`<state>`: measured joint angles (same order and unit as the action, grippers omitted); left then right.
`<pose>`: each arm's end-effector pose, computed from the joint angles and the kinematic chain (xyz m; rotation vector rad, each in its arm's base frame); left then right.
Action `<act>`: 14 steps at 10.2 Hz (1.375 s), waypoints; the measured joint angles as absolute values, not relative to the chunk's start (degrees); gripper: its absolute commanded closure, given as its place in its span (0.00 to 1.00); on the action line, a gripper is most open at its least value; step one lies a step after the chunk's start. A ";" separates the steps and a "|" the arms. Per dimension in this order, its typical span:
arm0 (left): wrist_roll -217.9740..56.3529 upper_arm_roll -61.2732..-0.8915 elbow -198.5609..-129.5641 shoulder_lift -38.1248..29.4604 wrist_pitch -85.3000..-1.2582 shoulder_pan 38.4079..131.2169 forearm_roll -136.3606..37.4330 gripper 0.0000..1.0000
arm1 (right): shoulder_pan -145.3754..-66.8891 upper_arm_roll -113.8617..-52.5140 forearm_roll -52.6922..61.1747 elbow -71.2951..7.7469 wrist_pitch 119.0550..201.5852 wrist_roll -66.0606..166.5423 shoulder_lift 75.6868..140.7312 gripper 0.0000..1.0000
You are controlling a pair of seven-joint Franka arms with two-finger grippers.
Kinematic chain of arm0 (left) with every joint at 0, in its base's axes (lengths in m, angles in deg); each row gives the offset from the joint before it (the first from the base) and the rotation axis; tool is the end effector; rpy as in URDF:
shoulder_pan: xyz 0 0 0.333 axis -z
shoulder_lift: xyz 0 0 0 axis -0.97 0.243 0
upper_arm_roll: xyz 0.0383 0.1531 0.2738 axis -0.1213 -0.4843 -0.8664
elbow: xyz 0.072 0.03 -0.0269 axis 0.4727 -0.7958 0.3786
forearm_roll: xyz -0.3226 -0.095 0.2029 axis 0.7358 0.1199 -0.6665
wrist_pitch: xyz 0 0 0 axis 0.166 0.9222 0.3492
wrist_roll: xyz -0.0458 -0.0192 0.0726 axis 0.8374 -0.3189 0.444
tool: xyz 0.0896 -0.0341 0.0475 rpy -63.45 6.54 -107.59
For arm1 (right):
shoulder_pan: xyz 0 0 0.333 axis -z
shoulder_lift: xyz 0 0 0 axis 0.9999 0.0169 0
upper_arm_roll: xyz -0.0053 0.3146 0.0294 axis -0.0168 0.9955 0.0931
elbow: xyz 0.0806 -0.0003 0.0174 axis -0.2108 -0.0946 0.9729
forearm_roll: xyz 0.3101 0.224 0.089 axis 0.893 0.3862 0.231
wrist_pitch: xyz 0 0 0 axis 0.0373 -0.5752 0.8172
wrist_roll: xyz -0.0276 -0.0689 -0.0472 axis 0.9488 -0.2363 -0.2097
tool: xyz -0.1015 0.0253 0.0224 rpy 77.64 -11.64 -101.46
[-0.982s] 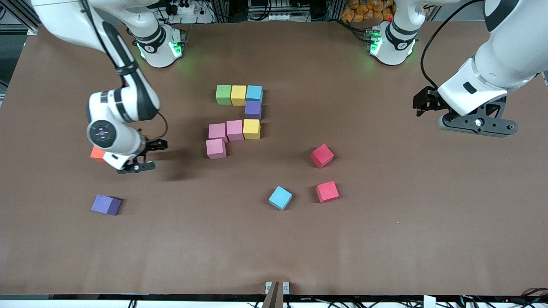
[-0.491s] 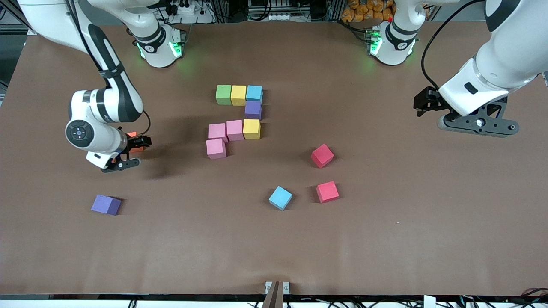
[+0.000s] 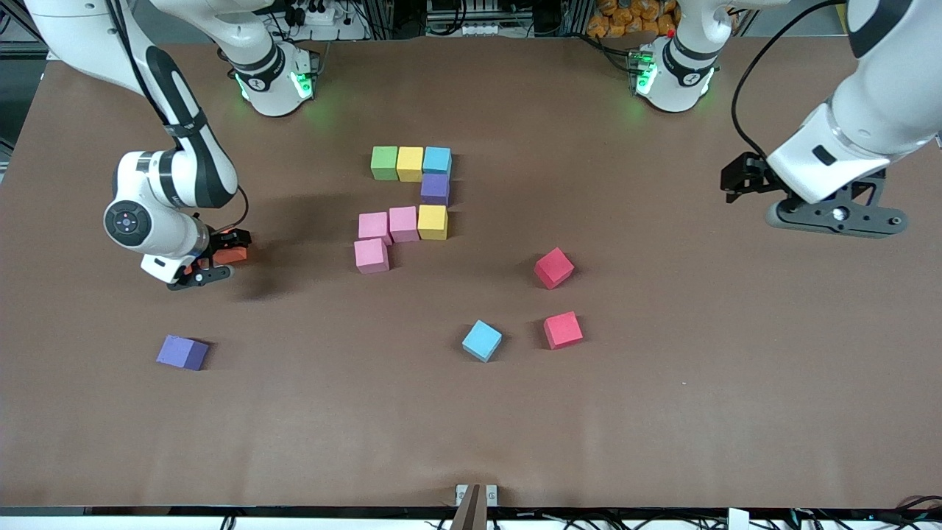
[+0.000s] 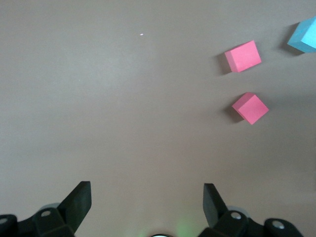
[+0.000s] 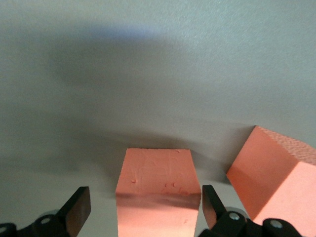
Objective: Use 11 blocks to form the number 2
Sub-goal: 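Move the right gripper to the orange cube and grasp it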
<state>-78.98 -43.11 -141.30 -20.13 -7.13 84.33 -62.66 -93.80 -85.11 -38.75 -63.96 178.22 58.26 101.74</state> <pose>0.5747 -0.1340 0.6207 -3.0573 0.2535 0.1392 0.5024 -0.0267 0.2043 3.0177 0.4030 -0.4114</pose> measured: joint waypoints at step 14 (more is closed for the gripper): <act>-78.98 -43.50 -141.21 -20.13 -7.13 82.40 -62.66 0.00 | -93.06 -85.51 -38.48 -61.99 179.56 61.39 101.12 1.00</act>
<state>-78.98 -43.50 -141.21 -20.13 -7.13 82.40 -62.66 -93.06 -85.51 -38.48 -61.99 179.56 61.39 101.12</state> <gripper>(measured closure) 0.000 0.396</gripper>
